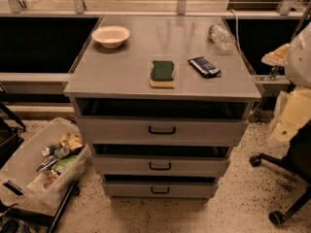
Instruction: Open middle drawer
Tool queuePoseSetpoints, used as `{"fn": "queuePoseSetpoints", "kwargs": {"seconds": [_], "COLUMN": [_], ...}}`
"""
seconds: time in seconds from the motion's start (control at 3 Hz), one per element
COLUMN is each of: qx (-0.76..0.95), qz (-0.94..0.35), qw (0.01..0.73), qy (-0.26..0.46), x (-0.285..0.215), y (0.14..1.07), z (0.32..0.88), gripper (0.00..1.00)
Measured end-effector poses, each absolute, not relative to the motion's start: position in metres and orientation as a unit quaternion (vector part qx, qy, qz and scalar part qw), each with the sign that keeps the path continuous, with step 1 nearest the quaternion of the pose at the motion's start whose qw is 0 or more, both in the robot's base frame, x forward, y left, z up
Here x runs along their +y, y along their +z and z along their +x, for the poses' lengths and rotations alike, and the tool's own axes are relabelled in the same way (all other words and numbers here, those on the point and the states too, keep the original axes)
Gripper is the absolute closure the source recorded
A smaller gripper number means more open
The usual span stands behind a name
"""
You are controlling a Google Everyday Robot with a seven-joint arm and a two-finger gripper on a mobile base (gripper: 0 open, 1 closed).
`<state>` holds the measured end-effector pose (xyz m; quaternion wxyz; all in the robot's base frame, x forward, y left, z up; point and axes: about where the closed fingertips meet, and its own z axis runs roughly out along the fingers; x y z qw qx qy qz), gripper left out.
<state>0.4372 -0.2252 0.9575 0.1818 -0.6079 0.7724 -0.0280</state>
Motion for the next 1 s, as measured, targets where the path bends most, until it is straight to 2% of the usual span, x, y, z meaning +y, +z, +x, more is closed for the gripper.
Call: {"fn": "queuePoseSetpoints", "kwargs": {"seconds": [1.0], "qx": [0.756], "qz": [-0.62], "qw": [0.212], "qy": [-0.001], "x": [-0.246], "y": [0.908], "z": [0.433], "gripper": [0.0]}}
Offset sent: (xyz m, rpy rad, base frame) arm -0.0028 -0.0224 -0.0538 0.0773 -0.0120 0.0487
